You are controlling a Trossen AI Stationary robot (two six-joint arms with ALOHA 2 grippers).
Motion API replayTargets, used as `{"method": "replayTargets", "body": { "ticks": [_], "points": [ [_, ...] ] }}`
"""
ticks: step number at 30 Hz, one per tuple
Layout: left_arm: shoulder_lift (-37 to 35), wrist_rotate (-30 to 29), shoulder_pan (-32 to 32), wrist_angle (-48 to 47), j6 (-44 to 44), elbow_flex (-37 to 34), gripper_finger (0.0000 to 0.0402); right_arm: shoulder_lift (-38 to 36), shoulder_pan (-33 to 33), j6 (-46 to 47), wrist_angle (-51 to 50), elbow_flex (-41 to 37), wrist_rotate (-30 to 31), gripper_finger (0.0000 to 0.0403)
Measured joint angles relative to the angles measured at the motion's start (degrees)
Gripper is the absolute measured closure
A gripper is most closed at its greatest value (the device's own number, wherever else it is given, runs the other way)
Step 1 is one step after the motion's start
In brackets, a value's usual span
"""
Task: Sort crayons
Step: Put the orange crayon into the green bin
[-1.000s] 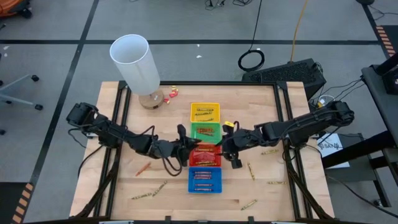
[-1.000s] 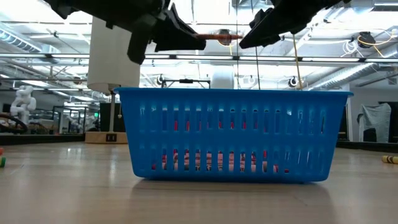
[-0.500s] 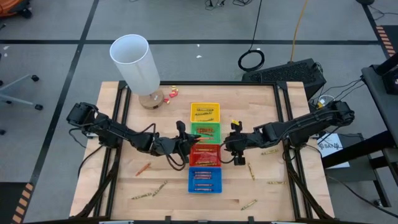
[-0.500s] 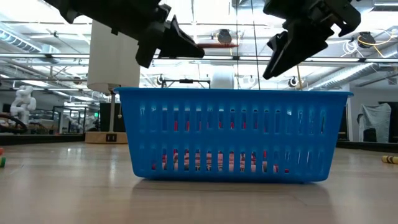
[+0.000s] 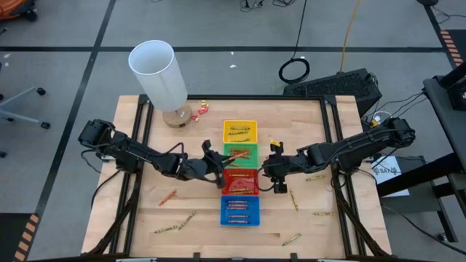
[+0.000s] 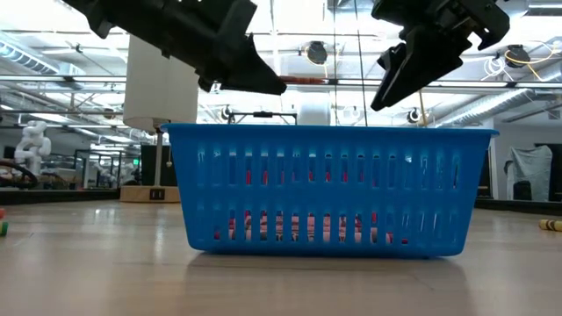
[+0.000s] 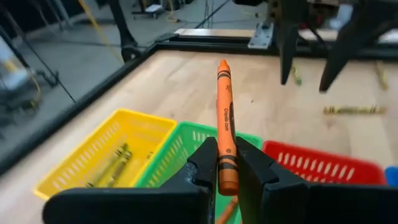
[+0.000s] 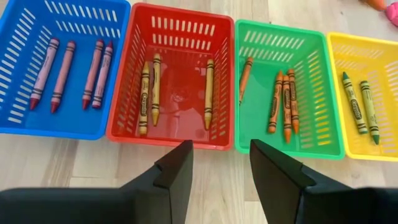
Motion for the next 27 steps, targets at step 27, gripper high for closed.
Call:
{"method": "replayTargets", "body": {
  "ticks": [27],
  "points": [
    [0.0, 19.0, 11.7, -7.9, 3.6, 0.0, 0.0365, 0.0, 5.1, 0.1, 0.9, 0.0, 5.9, 0.0259]
  ]
}}
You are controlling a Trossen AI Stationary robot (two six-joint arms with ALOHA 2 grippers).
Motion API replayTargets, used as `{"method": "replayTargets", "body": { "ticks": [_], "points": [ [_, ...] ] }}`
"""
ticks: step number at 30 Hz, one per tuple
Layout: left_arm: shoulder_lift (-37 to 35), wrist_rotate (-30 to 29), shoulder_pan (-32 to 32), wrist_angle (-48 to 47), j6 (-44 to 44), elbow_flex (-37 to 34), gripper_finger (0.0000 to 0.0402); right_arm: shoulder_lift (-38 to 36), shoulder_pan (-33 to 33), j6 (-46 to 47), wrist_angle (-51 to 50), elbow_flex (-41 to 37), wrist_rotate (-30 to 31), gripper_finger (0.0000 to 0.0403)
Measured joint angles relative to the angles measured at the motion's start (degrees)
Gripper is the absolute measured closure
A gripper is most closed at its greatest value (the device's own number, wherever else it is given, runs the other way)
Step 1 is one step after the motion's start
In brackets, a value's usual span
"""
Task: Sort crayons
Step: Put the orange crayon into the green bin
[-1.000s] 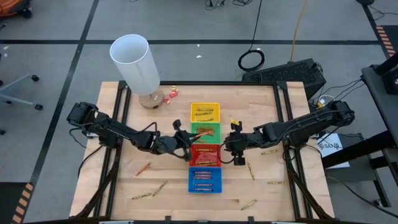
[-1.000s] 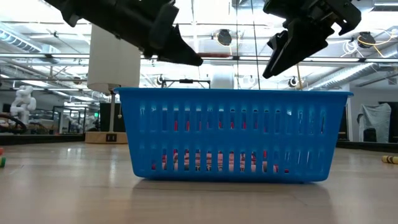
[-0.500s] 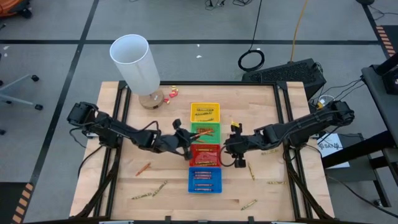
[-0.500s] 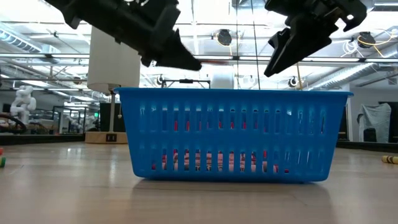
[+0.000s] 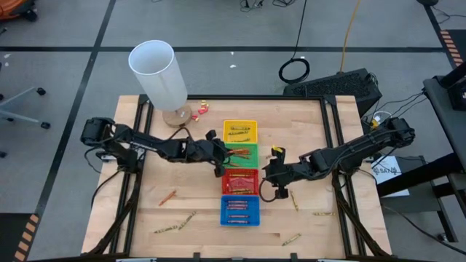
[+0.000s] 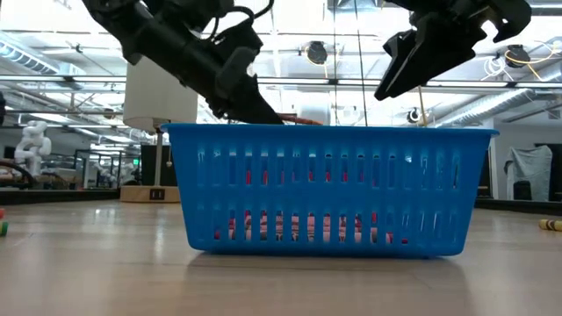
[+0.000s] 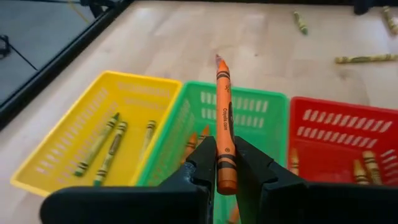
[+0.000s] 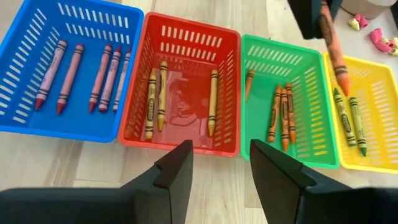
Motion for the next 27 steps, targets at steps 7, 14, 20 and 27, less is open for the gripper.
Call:
{"method": "replayTargets", "body": {
  "ticks": [7, 14, 20, 27],
  "points": [
    [3.5, 5.9, 3.2, -0.1, 0.4, 0.1, 0.0365, 0.0, 0.0, -0.3, 0.1, 0.0, 0.0, 0.0259],
    [6.4, 2.0, 3.4, -0.1, -1.0, 1.3, 0.0365, 0.0, 0.0, -0.3, 0.4, 0.0, 0.0, 0.0259],
    [6.4, 2.0, 3.4, -1.0, -1.0, 1.4, 0.0365, 0.0, 0.0, 0.1, 0.0, 0.0, 0.0, 0.0259],
    [6.4, 3.4, 3.4, -1.2, -2.6, 1.4, 0.0347, 0.0, 0.2, 2.7, 0.4, -0.4, 0.0, 0.0259]
  ]
}}
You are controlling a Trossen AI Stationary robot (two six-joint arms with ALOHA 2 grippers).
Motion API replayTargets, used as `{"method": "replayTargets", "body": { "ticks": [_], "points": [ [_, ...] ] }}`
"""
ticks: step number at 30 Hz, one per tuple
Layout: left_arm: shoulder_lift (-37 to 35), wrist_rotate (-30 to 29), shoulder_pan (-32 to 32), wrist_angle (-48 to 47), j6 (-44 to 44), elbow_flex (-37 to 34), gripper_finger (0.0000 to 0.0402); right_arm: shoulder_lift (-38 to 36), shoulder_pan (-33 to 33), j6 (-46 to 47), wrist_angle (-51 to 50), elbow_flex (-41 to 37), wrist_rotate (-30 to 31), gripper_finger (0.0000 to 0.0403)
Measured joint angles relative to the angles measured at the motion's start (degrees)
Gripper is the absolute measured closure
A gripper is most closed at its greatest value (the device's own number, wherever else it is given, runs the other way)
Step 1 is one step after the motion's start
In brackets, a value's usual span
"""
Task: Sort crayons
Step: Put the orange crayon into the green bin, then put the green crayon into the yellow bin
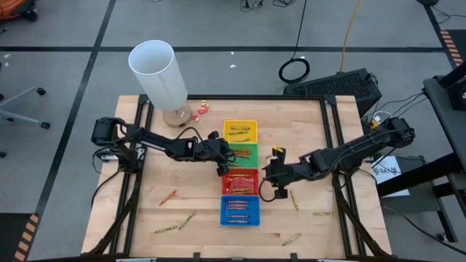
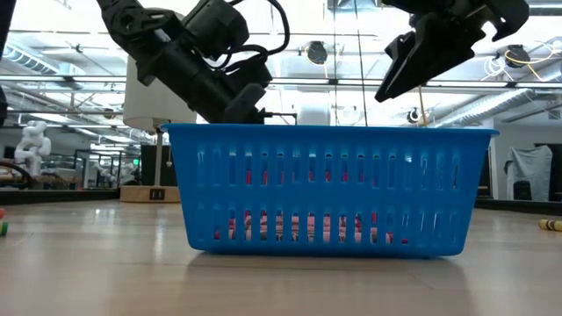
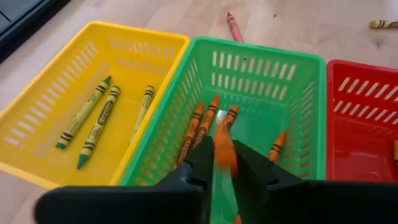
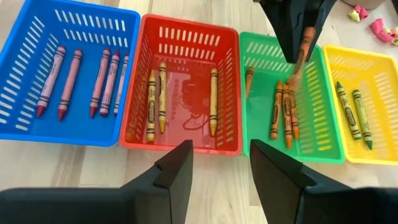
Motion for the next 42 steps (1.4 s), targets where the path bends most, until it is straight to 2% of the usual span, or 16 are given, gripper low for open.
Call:
{"method": "replayTargets", "body": {
  "ticks": [7, 12, 18, 21, 25, 31, 37, 42],
  "points": [
    [-0.7, 0.0, -0.1, -0.5, -0.1, 0.0, 0.0253, 0.0, 3.3, 3.2, 0.0, -0.3, 3.3, 0.0259],
    [-6.9, 0.0, -1.8, -7.8, -5.1, 0.7, 0.0211, 0.0, 7.0, 6.1, 0.2, -0.3, 7.8, 0.0259],
    [-15.7, -0.3, -8.2, -14.6, -10.7, 1.0, 0.0208, 0.0, 11.3, 9.8, 2.4, -0.3, 11.7, 0.0259],
    [-17.7, -3.7, -14.1, -18.8, -13.5, 1.0, 0.0208, 0.5, 13.7, 10.7, 4.0, -0.3, 12.0, 0.0259],
    [-17.6, -10.3, -22.5, -22.7, -20.0, 0.9, 0.0208, 2.1, 17.0, 11.9, 6.0, -0.3, 12.2, 0.0259],
    [-14.8, -19.5, -33.3, -22.9, -30.4, 0.9, 0.0208, 6.3, 21.5, 12.1, 10.7, -0.3, 13.1, 0.0259],
    [-12.8, -25.0, -38.9, -23.2, -34.8, 0.9, 0.0208, 10.6, 24.8, 14.2, 15.7, -0.4, 13.9, 0.0259],
    [-11.0, -24.5, -42.3, -23.2, -39.1, 0.9, 0.0208, 11.7, 26.4, 15.3, 20.8, -0.3, 14.6, 0.0259]
  ]
}}
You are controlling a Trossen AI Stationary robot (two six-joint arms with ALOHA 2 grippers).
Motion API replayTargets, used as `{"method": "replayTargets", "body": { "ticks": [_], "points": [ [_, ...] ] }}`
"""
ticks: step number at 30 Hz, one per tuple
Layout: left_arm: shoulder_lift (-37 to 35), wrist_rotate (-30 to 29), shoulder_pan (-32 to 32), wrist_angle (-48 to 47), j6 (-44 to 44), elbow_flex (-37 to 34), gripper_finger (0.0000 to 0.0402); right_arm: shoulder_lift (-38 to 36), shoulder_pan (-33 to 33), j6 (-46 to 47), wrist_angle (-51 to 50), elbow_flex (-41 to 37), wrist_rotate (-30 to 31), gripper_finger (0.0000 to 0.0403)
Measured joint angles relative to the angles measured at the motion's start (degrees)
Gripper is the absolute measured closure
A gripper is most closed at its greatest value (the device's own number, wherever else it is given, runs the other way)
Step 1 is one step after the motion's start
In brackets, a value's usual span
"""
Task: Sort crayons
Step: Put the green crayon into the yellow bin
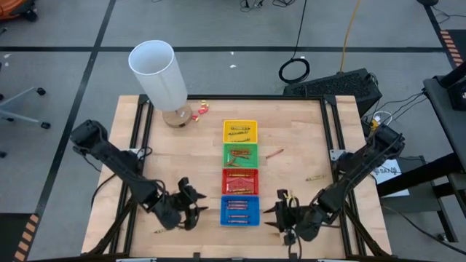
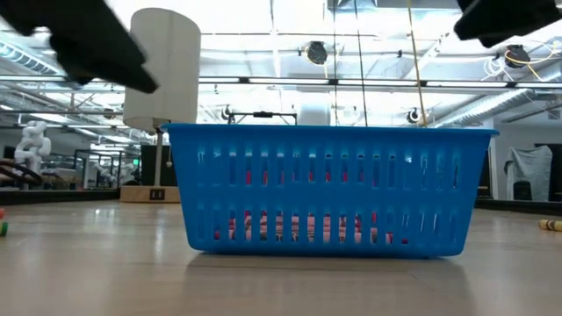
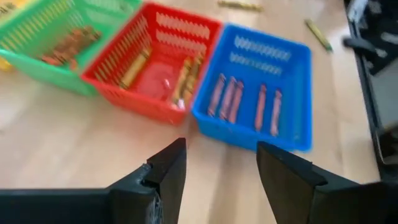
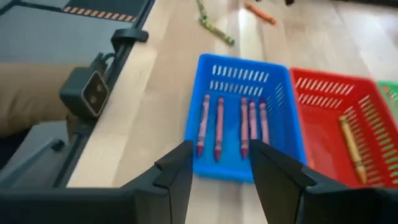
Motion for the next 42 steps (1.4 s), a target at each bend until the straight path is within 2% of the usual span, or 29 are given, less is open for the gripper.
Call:
{"method": "replayTargets", "body": {
  "ticks": [4, 13, 26, 36, 42],
  "points": [
    [1.2, 0.4, -3.5, -0.1, -3.0, 0.0, 0.0208, 0.0, 1.7, 3.5, -0.3, 0.0, 0.0, 0.0259],
    [4.3, 0.3, -9.4, -1.1, -6.0, 0.0, 0.0208, 2.0, 4.2, 3.3, -0.3, 0.0, 0.1, 0.0259],
    [12.6, -1.3, -11.7, -1.0, -16.3, 0.0, 0.0208, 5.4, 4.3, 7.7, -0.1, 0.0, 0.0, 0.0259],
    [12.4, -1.7, -10.7, -0.7, -11.8, 0.0, 0.0208, 5.3, 5.3, 9.1, -0.4, 0.0, -4.5, 0.0259],
    [8.2, -2.4, -7.0, -0.4, -7.2, 0.3, 0.0208, 5.3, 5.2, 10.8, -1.9, 0.0, -4.2, 0.0259]
  ]
}}
